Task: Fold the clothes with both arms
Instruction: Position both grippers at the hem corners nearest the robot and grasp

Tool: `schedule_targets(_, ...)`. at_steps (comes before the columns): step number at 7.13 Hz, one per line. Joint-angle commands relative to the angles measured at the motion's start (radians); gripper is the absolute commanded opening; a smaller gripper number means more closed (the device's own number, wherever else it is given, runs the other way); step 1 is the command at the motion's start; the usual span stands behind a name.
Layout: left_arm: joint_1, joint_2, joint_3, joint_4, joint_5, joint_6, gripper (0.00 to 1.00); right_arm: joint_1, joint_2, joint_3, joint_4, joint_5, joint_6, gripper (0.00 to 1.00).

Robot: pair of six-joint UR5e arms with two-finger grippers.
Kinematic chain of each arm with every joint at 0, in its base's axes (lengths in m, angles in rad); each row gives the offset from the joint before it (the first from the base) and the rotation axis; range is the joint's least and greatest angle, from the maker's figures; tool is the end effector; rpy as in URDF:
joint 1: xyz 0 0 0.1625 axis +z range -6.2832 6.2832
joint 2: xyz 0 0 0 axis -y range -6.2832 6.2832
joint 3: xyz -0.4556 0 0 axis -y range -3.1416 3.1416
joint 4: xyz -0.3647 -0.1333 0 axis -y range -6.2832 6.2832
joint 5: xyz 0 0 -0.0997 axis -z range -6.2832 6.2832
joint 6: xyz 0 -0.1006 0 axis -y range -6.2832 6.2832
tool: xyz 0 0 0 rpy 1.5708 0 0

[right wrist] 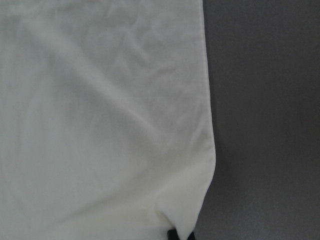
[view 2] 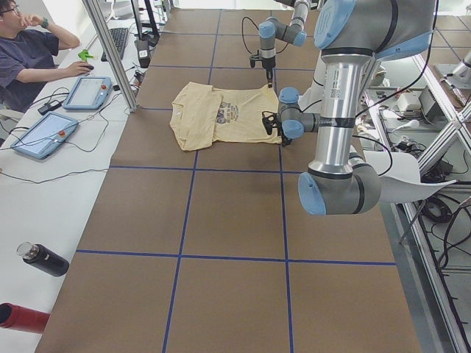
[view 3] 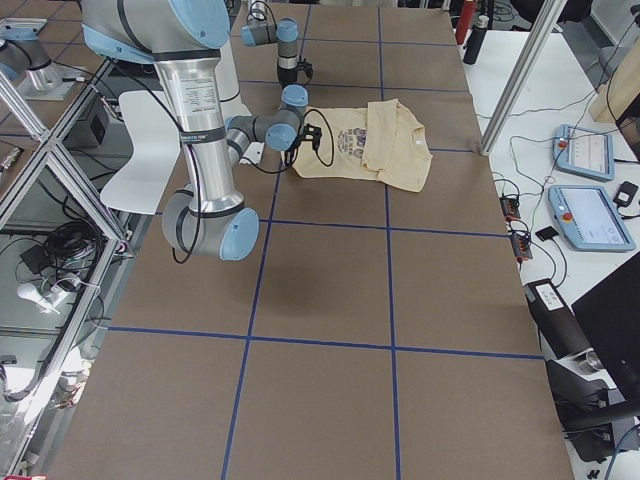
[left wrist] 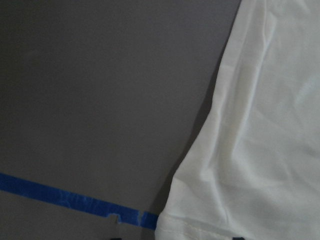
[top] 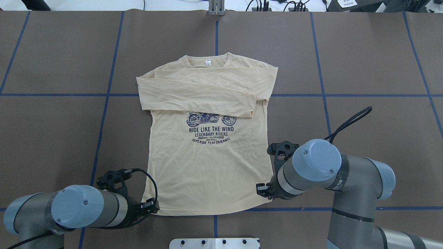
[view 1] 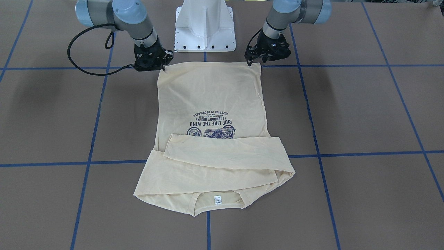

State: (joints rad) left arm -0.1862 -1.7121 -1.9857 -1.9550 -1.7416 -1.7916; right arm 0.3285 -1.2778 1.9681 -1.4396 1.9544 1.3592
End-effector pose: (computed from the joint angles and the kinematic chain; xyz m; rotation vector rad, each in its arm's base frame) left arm 0.4824 -0.2091 0.3989 -0.1749 0.9387 -0.2955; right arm -0.4888 -0.2677 0.3570 -0.1320 -0.8774 -0.0484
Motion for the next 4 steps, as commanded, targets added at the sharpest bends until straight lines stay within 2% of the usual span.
schedule_targets(1,0.001,-0.001,0.001,0.001,-0.001,0.0,0.48,0.003,-0.002,0.0,-0.001,0.001,0.0,0.0)
schedule_targets(2,0.001,-0.003,-0.002,0.001,-0.001,0.0,0.38,0.004,-0.003,-0.002,-0.001,0.001,0.0,0.0)
schedule_targets(4,-0.002,-0.003,-0.012,0.005,-0.001,0.0,0.0,0.004,-0.006,-0.002,-0.001,0.003,-0.002,0.0)
